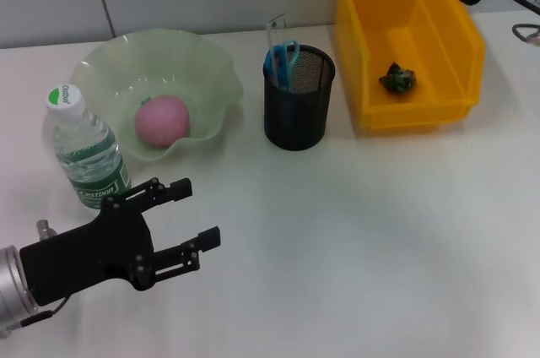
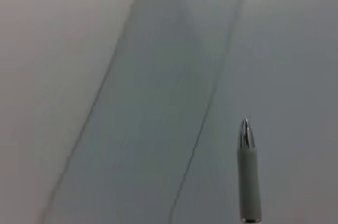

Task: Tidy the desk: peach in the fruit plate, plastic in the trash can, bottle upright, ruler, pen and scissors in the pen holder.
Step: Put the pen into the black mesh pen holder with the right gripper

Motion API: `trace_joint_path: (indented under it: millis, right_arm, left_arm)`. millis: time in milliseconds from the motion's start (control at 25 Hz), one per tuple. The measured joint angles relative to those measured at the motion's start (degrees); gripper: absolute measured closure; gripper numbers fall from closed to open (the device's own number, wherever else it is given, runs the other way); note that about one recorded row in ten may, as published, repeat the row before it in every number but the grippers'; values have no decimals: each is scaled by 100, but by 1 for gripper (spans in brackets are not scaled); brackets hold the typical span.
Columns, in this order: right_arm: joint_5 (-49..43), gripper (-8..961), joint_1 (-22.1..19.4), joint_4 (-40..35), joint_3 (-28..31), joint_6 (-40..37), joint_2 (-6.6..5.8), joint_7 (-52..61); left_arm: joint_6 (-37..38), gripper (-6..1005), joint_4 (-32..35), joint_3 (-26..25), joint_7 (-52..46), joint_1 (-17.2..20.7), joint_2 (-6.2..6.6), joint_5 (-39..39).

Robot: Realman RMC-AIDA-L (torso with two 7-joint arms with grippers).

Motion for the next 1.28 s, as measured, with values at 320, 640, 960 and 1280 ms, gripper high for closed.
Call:
trace_joint_path:
  millis: [320, 640, 960, 1280]
  right_arm:
    - [125, 834, 244, 214, -9, 416, 25, -3136]
    - [253, 833, 514, 823, -81, 896, 34, -6633]
    - [985, 832, 562, 1522, -551, 1062, 31, -9736]
    - [980, 830, 492, 1807, -593, 1072, 4, -11518]
  left_arm:
    - [-118, 214, -129, -13, 329, -174, -15, -16]
    - [-399, 214, -232, -18, 363, -289, -13, -73]
    - [-409, 214, -185, -24, 380, -303, 4, -204]
    - [-444, 214, -159, -26, 437, -250, 19, -245]
